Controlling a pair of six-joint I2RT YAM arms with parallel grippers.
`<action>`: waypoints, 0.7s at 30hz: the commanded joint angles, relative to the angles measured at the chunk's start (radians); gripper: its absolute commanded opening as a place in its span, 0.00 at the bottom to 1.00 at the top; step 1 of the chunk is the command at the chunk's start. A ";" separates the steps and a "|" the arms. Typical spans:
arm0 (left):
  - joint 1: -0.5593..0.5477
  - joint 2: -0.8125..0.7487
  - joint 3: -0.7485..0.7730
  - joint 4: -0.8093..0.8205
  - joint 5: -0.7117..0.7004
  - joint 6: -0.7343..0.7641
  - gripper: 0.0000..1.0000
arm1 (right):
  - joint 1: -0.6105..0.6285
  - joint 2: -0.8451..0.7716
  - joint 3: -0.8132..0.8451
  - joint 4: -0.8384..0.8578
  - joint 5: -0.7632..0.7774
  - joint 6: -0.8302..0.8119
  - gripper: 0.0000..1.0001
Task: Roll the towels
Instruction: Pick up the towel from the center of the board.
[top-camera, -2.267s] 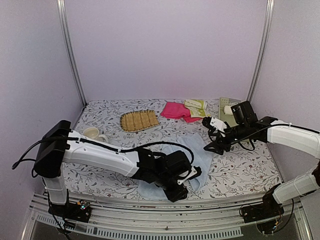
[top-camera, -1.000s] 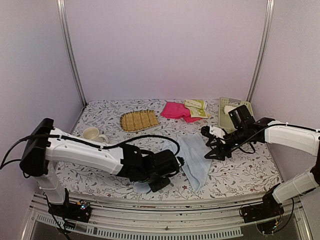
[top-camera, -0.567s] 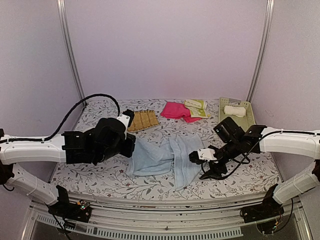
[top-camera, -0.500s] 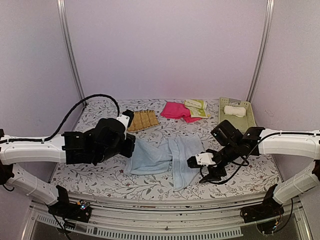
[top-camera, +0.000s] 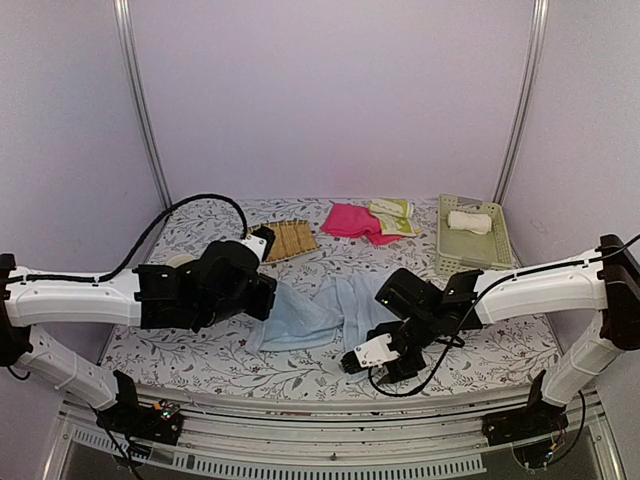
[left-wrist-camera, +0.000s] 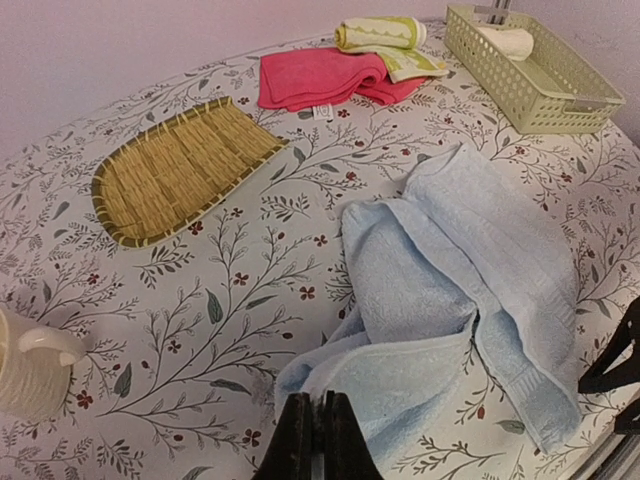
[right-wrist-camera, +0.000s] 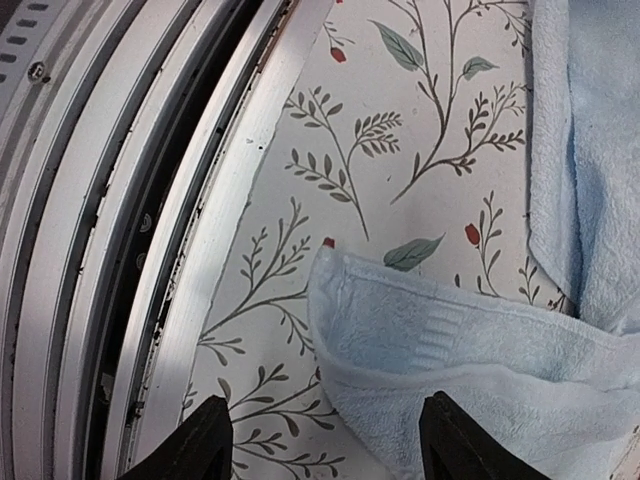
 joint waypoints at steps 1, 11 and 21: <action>0.005 0.017 0.021 0.021 0.012 0.006 0.00 | 0.038 0.072 0.073 0.057 0.100 0.000 0.66; 0.010 0.032 0.029 0.010 0.015 0.027 0.00 | 0.045 0.180 0.128 -0.033 0.073 -0.050 0.53; 0.032 0.009 0.067 -0.039 -0.017 0.063 0.00 | -0.009 0.117 0.268 -0.092 0.119 0.028 0.02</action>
